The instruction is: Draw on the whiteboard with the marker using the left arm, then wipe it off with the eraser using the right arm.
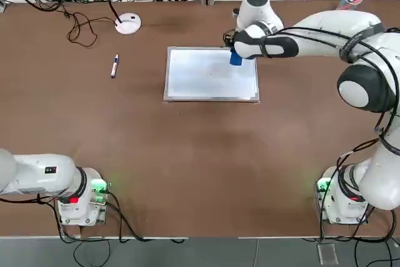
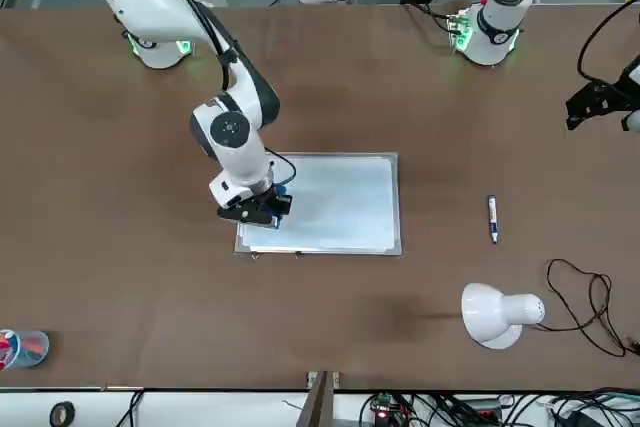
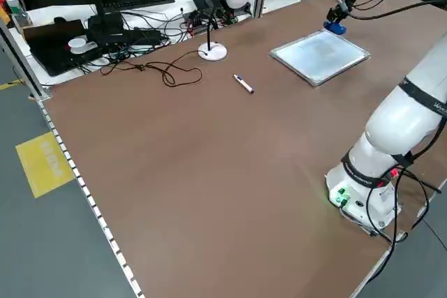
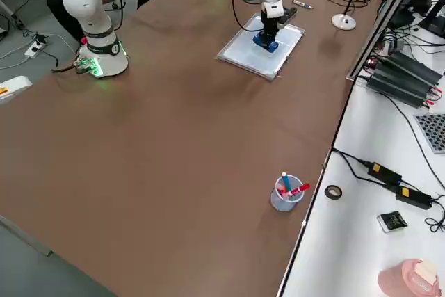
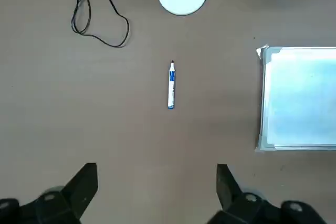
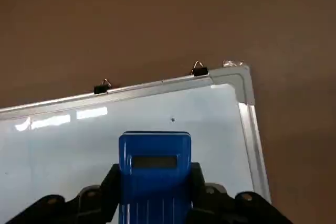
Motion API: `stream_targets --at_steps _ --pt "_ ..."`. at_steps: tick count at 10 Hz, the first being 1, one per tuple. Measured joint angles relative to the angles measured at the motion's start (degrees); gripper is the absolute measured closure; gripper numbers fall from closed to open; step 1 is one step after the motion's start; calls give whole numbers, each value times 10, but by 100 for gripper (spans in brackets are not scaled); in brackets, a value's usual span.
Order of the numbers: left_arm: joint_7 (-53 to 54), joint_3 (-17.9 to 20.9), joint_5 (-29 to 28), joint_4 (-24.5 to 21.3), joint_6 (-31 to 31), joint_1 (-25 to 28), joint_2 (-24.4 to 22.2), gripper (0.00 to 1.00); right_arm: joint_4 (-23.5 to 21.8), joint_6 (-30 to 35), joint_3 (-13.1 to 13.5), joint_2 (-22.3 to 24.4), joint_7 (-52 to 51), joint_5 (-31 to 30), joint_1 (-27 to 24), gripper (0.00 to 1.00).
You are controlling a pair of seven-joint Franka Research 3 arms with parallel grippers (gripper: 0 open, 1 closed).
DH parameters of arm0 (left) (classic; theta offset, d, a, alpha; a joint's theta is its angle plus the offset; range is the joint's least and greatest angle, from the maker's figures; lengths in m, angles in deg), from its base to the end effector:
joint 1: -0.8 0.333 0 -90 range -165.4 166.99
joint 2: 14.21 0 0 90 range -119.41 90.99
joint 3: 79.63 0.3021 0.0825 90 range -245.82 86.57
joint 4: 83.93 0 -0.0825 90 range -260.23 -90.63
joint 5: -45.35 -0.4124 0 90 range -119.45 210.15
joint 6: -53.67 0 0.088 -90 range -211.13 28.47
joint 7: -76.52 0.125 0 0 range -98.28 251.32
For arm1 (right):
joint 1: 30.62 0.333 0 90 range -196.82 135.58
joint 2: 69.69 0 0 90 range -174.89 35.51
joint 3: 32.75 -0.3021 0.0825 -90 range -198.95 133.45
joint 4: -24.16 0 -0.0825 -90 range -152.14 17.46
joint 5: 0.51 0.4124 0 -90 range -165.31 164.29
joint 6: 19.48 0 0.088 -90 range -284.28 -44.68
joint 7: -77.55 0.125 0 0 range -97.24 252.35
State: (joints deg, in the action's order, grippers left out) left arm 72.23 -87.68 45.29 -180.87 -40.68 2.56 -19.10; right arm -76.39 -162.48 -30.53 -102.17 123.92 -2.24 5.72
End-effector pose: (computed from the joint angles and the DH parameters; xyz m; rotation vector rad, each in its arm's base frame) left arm 0.5610 -0.0645 0.5869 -3.1312 0.0543 -0.0632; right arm 0.5769 0.3928 0.2148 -3.0375 0.2793 -0.2433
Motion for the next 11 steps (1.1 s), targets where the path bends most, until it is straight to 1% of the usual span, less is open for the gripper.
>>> stream_targets --at_steps 3,6,11 --pt "0 0 0 0 0 0 0 0 -14 -12 -5 -15 0 -1 8 44" --pt "0 0 0 0 0 1 0 0 -16 -19 -5 -33 0 -4 17 44" --pt "0 1 0 0 0 2 0 0 -16 -60 -2 -47 14 -6 36 44"
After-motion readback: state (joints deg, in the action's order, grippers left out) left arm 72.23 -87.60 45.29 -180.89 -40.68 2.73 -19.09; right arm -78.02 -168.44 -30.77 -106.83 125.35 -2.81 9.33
